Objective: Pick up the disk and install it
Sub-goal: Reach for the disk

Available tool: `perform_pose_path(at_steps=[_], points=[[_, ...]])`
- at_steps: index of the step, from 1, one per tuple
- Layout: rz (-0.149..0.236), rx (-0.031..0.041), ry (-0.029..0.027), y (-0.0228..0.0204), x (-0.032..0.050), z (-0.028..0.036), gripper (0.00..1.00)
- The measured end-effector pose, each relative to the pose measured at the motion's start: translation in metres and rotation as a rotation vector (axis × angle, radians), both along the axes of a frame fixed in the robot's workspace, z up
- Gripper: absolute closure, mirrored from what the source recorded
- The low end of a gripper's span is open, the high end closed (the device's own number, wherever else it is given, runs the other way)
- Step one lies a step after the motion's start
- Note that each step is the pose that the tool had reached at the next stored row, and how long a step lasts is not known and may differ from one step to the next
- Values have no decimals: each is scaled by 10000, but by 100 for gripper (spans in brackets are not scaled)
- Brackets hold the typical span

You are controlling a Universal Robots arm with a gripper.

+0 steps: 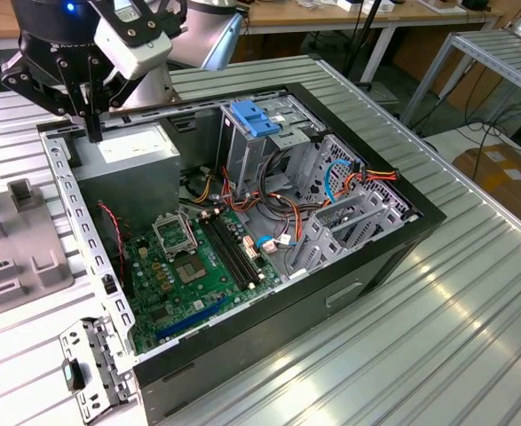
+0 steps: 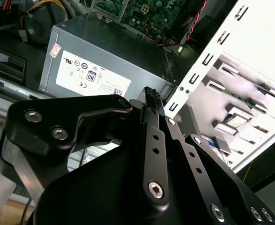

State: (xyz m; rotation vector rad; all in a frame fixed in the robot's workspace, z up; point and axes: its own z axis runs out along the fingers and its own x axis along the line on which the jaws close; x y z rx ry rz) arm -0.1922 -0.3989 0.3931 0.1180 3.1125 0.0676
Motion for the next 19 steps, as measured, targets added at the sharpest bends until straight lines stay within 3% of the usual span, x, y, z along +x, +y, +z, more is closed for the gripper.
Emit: perform_pose_path(at_steps=[19], points=[[0,0,0,0,-169,-1,89]])
